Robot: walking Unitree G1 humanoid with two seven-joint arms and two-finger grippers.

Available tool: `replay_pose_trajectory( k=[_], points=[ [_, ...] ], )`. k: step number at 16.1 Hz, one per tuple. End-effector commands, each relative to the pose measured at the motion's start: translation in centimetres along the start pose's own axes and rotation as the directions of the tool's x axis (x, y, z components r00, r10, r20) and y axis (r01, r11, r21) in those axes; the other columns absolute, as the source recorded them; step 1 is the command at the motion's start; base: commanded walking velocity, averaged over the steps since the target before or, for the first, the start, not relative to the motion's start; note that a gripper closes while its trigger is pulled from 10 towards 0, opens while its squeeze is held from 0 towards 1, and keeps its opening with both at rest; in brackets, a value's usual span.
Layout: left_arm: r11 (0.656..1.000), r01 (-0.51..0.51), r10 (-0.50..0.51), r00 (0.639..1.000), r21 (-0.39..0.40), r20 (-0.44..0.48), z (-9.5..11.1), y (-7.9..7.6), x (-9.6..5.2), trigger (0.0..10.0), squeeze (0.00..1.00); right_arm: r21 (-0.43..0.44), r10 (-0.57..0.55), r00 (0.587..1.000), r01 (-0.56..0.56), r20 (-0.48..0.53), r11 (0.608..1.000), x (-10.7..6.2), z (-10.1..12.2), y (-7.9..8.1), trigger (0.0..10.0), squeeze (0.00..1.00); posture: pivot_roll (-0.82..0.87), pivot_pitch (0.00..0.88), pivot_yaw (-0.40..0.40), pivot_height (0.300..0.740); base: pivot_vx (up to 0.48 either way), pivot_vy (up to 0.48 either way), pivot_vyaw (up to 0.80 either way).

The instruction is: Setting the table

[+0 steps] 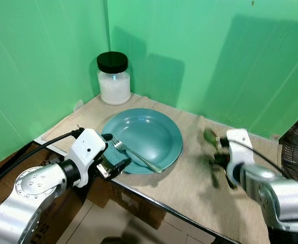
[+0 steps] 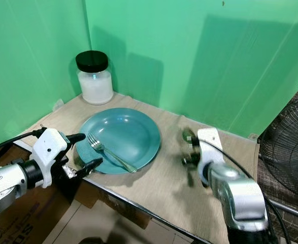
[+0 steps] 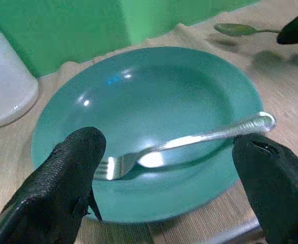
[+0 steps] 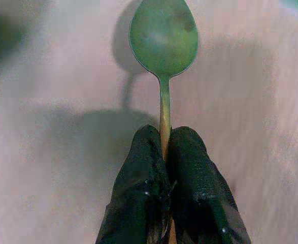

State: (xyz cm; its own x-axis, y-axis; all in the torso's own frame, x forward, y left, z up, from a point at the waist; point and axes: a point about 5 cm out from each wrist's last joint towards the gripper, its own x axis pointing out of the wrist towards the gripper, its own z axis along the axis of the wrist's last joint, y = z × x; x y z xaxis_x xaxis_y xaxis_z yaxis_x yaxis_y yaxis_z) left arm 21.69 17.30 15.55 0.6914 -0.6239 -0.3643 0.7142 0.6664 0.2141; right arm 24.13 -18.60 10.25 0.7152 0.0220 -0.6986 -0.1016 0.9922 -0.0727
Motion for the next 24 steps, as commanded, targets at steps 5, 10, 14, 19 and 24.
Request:
replay_pose_trajectory(
  k=[5,10,14,19,24],
  points=[
    [0.999,0.032,-0.032,0.999,0.008,-0.015,0.0,0.0,-0.3,10.0,0.0,-0.015,-0.005,1.0,0.005,0.023,1.0,-0.2,0.0,0.1,10.0,1.0,0.2,0.0,-0.054,0.74,0.0,0.0,0.0],
    [0.999,0.023,-0.022,0.999,0.023,-0.045,-0.4,0.6,-1.0,10.0,0.0,-0.088,0.031,0.992,-0.021,0.12,0.996,-1.1,2.1,-0.5,10.0,1.0,0.21,0.0,-0.055,0.74,0.0,0.0,0.0],
    [0.999,0.013,-0.01,0.996,0.034,-0.088,-0.7,1.6,-2.2,10.0,0.0,-0.22,0.207,0.938,-0.148,0.278,0.964,-3.6,7.0,-0.8,10.0,1.0,0.2,0.0,-0.048,0.74,0.0,0.0,0.0],
    [0.994,-0.026,0.046,0.98,0.104,-0.196,-1.9,3.5,-3.5,10.0,0.0,-0.369,0.554,0.799,-0.455,0.232,0.811,-2.5,9.3,5.3,10.0,1.0,0.21,0.0,-0.041,0.74,0.0,0.0,0.0],
    [0.993,0.015,0.01,0.976,0.114,-0.216,-1.9,3.8,-3.5,10.0,0.0,-0.474,0.702,0.71,-0.604,0.045,0.641,1.2,10.1,13.4,10.0,1.0,0.21,0.0,-0.023,0.74,0.0,0.0,0.0]
  ],
)
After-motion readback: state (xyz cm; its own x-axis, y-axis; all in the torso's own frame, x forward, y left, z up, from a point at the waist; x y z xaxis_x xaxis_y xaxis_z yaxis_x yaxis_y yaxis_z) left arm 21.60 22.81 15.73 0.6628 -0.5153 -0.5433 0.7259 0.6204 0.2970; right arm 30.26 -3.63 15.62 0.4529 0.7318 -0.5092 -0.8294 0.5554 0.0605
